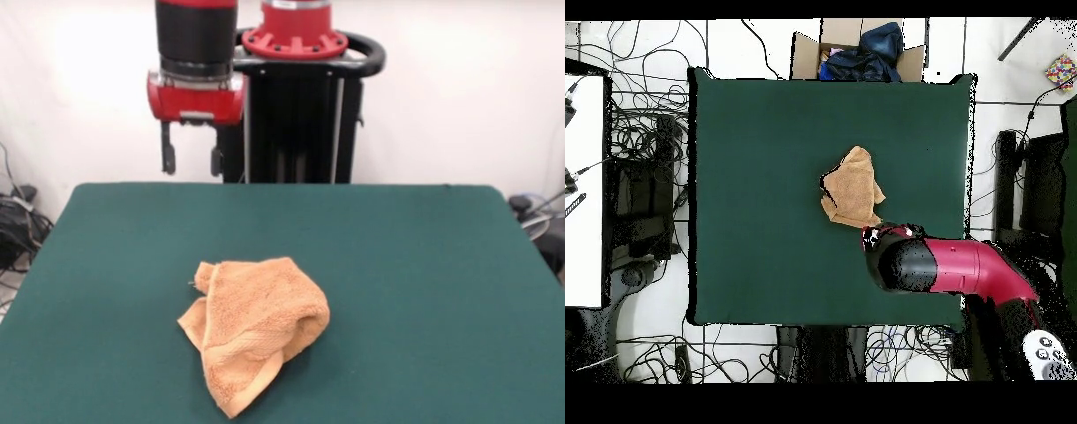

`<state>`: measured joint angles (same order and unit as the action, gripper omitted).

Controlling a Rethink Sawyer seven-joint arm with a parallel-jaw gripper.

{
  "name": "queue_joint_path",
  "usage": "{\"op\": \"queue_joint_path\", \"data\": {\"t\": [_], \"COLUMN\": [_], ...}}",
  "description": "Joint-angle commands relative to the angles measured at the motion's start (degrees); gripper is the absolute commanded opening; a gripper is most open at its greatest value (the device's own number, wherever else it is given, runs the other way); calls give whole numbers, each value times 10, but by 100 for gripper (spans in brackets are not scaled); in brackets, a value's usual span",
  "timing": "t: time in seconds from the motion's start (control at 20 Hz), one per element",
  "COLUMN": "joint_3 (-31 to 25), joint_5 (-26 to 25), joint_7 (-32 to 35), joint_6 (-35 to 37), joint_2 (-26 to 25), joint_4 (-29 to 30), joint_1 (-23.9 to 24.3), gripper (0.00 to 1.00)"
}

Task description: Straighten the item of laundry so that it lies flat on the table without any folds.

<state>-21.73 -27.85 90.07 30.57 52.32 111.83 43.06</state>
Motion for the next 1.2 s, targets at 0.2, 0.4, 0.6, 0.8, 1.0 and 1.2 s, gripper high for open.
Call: {"op": "queue_joint_path", "data": {"t": [0.2, 0.4, 0.6, 0.8, 1.0, 1.2], "joint_3": [-11, -14, -19, -26, -29, -28], "joint_5": [-57, -59, -58, -52, -47, -44], "joint_7": [11, 7, 3, 5, 0, 0], "joint_6": [-53, -48, -45, -45, -31, -25], "joint_2": [-115, -147, -166, -185, -181, -180], "joint_4": [-49, -79, -100, -119, -138, -153], "joint_1": [-33, -34, -36, -44, -53, -61], "gripper": [100, 100, 100, 100, 100, 100]}}
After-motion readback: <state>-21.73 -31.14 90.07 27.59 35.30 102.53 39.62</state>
